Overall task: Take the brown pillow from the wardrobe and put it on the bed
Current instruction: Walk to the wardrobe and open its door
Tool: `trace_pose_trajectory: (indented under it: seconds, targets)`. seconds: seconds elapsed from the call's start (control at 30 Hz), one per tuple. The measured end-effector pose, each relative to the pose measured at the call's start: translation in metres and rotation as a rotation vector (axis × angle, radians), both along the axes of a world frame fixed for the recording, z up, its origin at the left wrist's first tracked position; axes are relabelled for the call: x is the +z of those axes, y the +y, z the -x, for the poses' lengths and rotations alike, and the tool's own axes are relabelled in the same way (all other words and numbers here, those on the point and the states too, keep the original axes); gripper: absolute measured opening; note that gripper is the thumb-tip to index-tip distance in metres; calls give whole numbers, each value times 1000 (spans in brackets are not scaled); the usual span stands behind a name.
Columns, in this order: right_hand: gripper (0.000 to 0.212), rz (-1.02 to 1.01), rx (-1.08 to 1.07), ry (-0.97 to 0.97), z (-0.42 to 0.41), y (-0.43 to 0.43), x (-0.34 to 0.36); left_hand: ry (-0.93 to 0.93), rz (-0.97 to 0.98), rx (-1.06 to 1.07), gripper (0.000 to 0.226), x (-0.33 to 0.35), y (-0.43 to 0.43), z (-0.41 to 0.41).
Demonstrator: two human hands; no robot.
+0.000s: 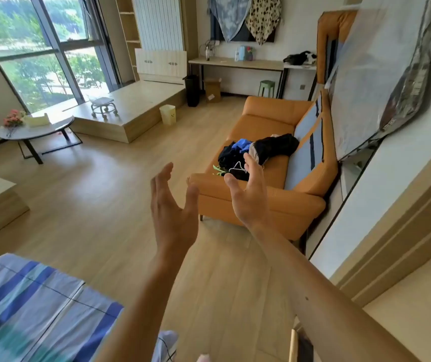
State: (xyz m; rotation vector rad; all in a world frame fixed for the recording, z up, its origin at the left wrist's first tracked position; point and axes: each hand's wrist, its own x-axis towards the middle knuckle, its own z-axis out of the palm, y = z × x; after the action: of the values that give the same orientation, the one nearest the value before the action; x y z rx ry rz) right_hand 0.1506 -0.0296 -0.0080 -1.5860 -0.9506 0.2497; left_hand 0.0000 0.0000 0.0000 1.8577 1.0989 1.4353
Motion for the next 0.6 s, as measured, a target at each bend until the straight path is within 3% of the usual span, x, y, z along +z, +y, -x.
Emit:
trace_pose_trajectory:
  seconds: [0.17, 0.6]
  targets:
    - [67, 32, 4, 57, -15, 31, -15, -67, 94, 32, 53, -23, 30, -11]
    - [66, 124, 60, 208, -63, 191, -49, -20, 200, 21, 46, -51, 183, -56]
